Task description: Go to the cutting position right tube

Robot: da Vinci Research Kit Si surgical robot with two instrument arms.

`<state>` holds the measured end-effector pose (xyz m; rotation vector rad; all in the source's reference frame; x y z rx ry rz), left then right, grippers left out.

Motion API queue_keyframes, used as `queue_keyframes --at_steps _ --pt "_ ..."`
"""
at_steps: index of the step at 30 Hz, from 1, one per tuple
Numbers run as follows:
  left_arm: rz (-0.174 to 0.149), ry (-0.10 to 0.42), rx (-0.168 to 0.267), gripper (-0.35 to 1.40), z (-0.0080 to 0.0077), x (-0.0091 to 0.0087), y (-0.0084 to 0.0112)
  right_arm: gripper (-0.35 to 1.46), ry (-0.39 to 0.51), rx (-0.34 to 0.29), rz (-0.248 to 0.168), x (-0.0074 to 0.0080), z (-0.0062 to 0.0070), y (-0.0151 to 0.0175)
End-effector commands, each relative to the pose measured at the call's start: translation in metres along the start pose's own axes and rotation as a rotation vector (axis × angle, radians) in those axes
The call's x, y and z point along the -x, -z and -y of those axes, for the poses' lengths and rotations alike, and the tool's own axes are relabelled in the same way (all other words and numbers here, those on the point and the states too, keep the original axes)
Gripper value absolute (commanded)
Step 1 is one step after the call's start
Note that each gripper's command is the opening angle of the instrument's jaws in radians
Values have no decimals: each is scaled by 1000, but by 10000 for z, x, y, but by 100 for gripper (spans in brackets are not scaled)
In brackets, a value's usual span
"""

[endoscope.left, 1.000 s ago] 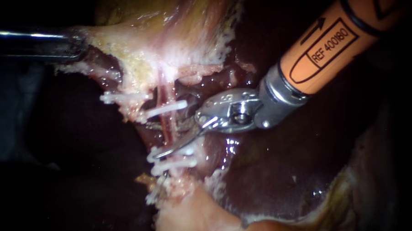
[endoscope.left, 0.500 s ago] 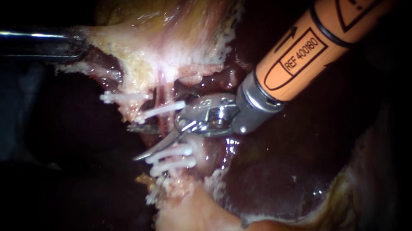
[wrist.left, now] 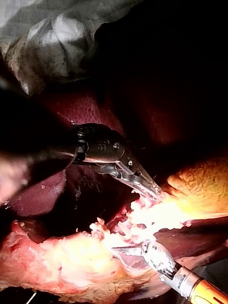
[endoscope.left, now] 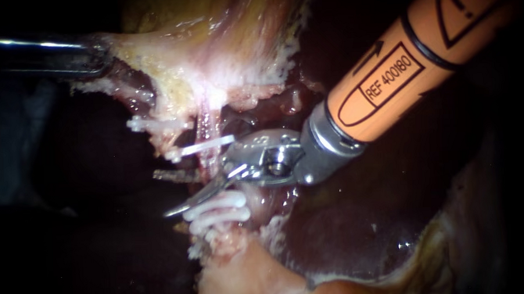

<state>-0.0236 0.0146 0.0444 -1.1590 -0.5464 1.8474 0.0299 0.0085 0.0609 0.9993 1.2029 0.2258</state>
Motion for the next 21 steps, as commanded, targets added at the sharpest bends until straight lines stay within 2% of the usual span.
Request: queue_keyframes --at_steps 1,6,21 --pt "0 0 0 -35 0 0 0 123 2 -5 -3 -2 2 0" --pt "0 0 0 -35 0 0 0 121 -6 -9 -18 -11 7 2" --pt "0 0 0 -35 1 0 0 121 -6 -6 -19 -10 4 4"
